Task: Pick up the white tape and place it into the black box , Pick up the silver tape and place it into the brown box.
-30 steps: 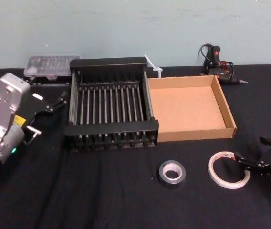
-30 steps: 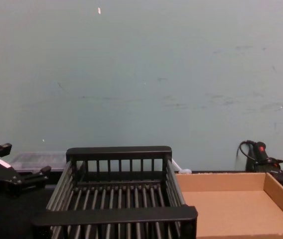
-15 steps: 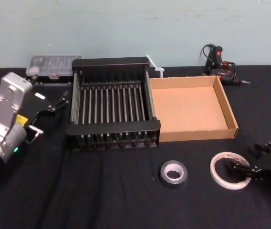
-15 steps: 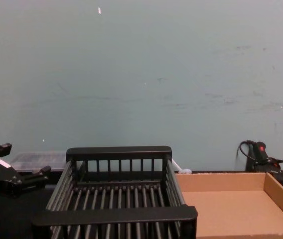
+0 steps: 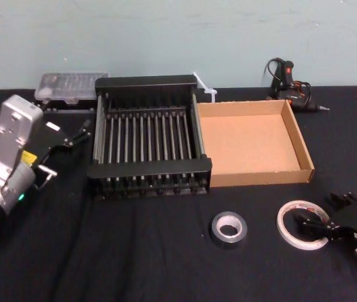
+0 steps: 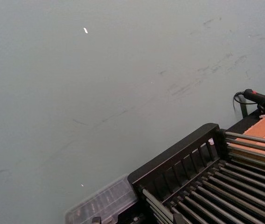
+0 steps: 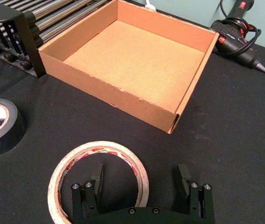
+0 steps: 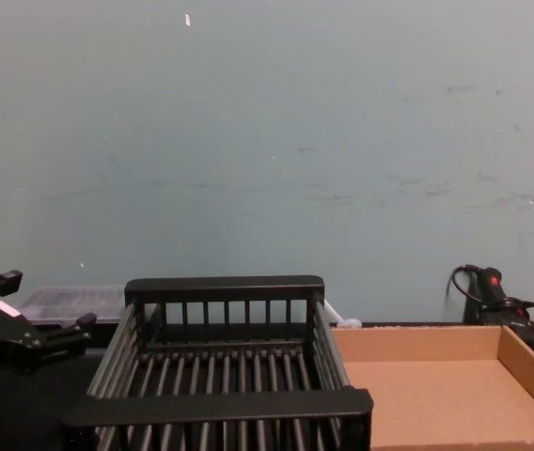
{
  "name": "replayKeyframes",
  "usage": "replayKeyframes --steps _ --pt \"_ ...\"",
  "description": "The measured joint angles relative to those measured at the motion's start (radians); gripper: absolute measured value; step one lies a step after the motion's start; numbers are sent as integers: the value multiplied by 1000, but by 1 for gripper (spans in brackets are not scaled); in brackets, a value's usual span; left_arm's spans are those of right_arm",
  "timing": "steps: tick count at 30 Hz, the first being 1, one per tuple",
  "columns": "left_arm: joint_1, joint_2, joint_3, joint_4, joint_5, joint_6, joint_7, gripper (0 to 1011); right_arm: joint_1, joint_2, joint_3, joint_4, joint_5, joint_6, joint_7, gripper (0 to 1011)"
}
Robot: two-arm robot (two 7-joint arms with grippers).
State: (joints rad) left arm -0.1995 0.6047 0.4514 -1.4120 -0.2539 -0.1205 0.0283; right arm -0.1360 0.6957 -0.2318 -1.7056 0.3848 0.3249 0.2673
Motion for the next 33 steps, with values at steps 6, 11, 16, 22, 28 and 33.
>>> replayKeyframes --steps 6,11,16,22,28,33 --pt "0 0 0 0 0 0 0 1001 1 -12 6 5 -9 10 11 1002" --pt "0 0 0 0 0 0 0 1001 4 -20 13 10 -16 16 20 1002" --pt "0 0 0 0 0 0 0 1002 4 -29 20 13 -21 23 26 1002" --pt "0 0 0 0 0 0 0 1001 1 -39 29 14 -24 29 33 1002" --pt "0 0 0 0 0 0 0 1001 2 -38 28 15 -24 28 32 1002" --pt "0 0 0 0 0 0 0 1001 2 -37 27 14 -24 28 31 1002"
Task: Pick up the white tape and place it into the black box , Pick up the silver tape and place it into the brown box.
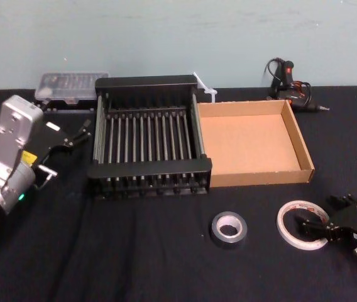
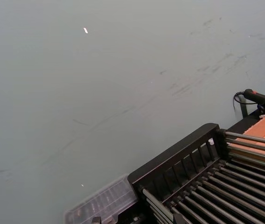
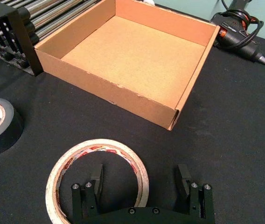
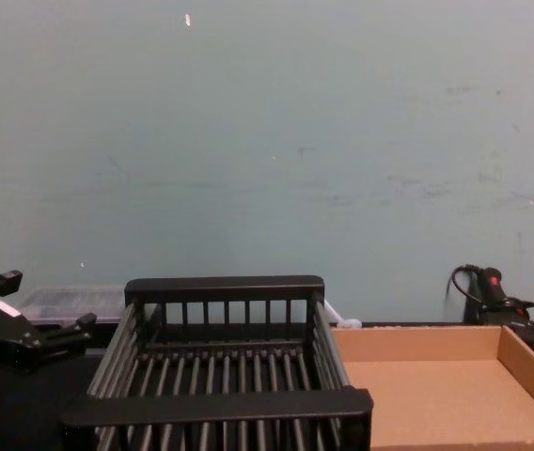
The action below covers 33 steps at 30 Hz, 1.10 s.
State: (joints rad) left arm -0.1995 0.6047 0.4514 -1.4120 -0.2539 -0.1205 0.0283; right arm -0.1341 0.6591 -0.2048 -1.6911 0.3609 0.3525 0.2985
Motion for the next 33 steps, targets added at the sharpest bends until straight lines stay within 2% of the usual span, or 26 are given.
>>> replayKeyframes --steps 4,9,19,30,33 --pt "0 0 0 0 0 0 0 1001 0 0 0 0 0 0 -1 1002" --pt "0 0 0 0 0 0 0 1001 0 1 -1 0 0 -1 -1 924" --pt "0 0 0 0 0 0 0 1001 0 2 -2 -1 1 -2 -2 648" --pt "0 0 0 0 0 0 0 1001 0 2 -2 -1 1 -2 -2 253" --pt "0 0 0 0 0 0 0 1001 0 2 -2 -1 1 -2 -2 177"
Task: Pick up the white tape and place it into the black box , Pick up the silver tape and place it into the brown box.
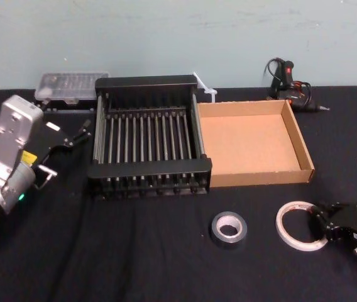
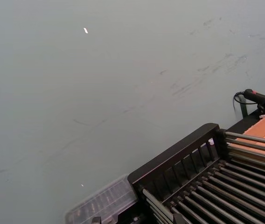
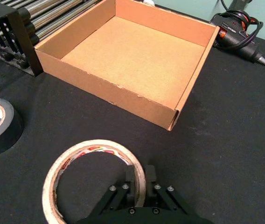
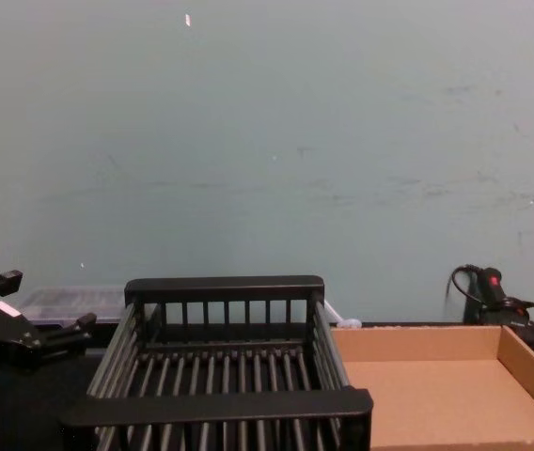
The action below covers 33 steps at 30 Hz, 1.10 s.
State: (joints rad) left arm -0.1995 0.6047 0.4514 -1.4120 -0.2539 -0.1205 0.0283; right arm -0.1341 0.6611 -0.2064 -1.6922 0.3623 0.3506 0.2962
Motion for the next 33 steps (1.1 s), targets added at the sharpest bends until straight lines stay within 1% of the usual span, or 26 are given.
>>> replayKeyframes --steps 1,3,5,22,27,33 --pt "0 0 0 0 0 0 0 1002 0 0 0 0 0 0 0 160" --pt "0 0 0 0 0 0 0 1001 0 0 0 0 0 0 0 93" --pt "0 0 0 0 0 0 0 1001 0 0 0 0 0 0 0 79" --pt "0 0 0 0 0 0 0 1001 0 0 0 0 0 0 0 79" --pt "0 0 0 0 0 0 0 1001 -13 -1 21 -10 1 -20 26 79" --pt "0 0 0 0 0 0 0 1001 -29 -2 54 -34 24 -35 48 79"
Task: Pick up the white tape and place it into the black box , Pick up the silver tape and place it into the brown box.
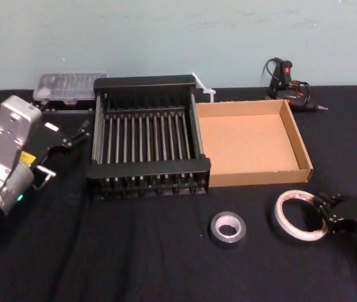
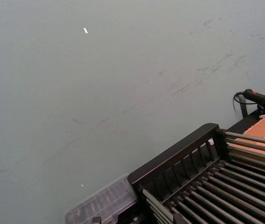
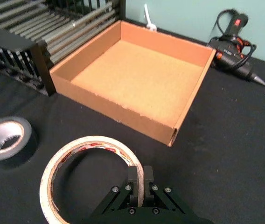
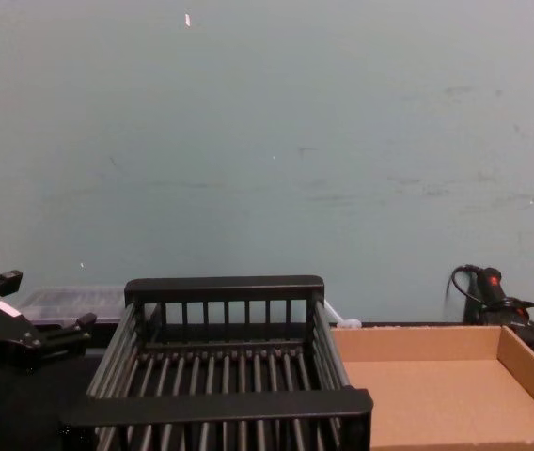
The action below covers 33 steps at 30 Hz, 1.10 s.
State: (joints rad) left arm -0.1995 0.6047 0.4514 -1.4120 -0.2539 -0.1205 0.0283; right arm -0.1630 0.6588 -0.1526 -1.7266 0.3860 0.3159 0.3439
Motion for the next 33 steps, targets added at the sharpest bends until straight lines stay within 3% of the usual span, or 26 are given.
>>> replayKeyframes --steps 8,13,21,33 --pt "0 0 0 0 0 0 0 1001 -8 -9 40 -36 33 0 -6 79" --pt "0 0 0 0 0 0 0 1001 10 -19 45 -35 35 2 -23 78" --pt "0 0 0 0 0 0 0 1001 63 -46 26 -10 15 -2 -40 78" --pt "0 0 0 0 0 0 0 1001 175 -89 -34 50 -45 -32 -27 78"
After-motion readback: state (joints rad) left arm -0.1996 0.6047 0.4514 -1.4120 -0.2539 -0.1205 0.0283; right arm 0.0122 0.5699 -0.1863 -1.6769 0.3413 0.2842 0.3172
